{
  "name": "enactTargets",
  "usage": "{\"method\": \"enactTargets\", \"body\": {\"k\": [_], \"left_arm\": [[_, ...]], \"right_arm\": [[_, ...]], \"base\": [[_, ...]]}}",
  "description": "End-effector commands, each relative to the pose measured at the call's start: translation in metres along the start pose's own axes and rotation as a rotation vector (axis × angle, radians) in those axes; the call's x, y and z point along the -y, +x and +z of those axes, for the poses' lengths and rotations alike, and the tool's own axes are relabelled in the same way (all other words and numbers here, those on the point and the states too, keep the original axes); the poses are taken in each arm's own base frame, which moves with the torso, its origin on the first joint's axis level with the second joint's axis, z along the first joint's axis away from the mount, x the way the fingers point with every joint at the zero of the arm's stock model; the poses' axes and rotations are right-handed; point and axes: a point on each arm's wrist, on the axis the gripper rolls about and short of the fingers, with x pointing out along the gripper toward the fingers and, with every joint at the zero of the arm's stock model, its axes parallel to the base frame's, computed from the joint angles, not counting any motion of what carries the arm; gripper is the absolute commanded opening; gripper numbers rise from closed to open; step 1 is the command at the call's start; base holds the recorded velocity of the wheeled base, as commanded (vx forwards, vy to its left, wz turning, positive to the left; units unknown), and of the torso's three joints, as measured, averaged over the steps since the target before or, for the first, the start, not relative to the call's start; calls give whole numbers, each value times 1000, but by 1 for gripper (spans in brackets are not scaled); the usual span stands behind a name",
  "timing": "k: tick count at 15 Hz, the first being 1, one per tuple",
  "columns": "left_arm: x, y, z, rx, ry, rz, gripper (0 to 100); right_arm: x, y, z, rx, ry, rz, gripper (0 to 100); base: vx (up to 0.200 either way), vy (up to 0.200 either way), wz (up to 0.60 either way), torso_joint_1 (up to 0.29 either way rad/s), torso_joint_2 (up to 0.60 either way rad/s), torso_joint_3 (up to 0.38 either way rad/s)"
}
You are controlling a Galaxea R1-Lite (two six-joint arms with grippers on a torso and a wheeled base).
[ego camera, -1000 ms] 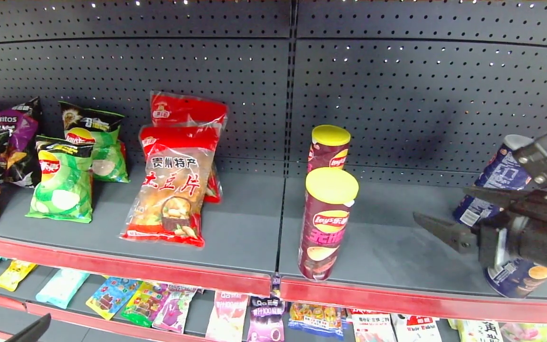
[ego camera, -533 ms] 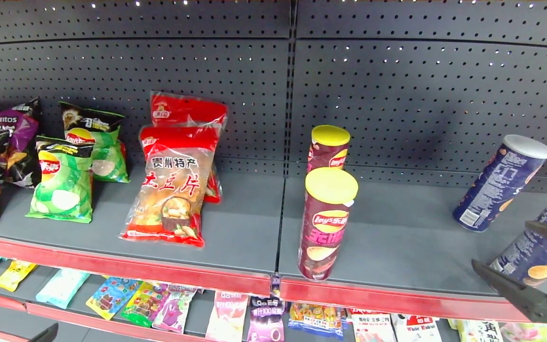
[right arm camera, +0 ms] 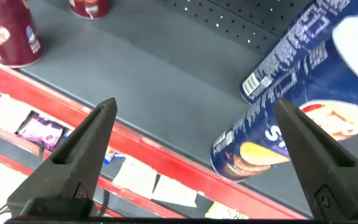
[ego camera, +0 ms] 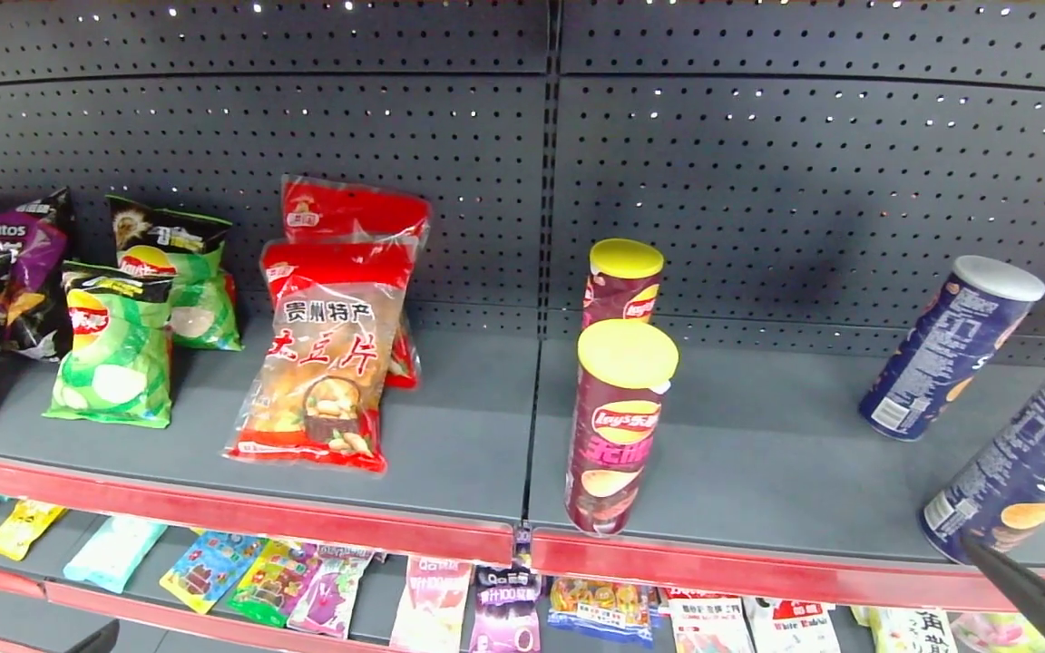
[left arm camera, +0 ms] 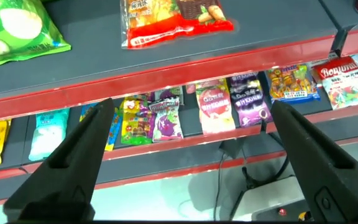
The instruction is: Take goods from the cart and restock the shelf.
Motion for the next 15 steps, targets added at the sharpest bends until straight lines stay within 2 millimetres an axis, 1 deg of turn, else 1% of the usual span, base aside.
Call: {"method": "enactTargets", "body": {"k": [1, 5, 7, 8, 10, 11, 12, 13, 14, 15], "left_arm": [[0, 1, 0, -7, -1, -2, 100], [-1, 4, 2, -21, -3, -6, 100], [-1, 9, 6, -25, 0, -40, 100], [-2, 14, 9, -18, 3, -69, 100], [-4, 37, 17, -46, 9, -103, 100], [-4, 42, 18, -51, 12, -111, 100], [-5, 53, 22, -72, 8, -114, 100], [-7, 72, 29, -88, -5, -106, 100], [-8, 88, 36, -94, -28, -110, 100], [-5, 100, 40, -92, -52, -117, 100]], "right_arm": [[0, 0, -1, -1, -1, 0, 100], [-1, 1, -2, -9, -2, 0, 100], [-1, 1, -3, -15, 3, -3, 100], [0, 1, -4, -19, 13, -15, 100], [3, 2, -10, -49, 73, -71, 100], [3, 1, -10, -44, 102, -69, 100], [3, -4, -9, -7, 183, -59, 100], [2, -15, -15, 33, 249, -79, 100], [-1, -25, -25, 64, 236, -88, 100], [-3, -29, -33, 75, 222, -90, 100]], "base": [[0, 0, -600, -7, -7, 7], [0, 0, -600, 4, 1, 4], [0, 0, 0, 0, 0, 0], [0, 0, 0, 0, 0, 0], [0, 0, 0, 0, 0, 0], [0, 0, 0, 0, 0, 0], [0, 0, 0, 0, 0, 0], [0, 0, 0, 0, 0, 0], [0, 0, 0, 0, 0, 0], [0, 0, 0, 0, 0, 0]]}}
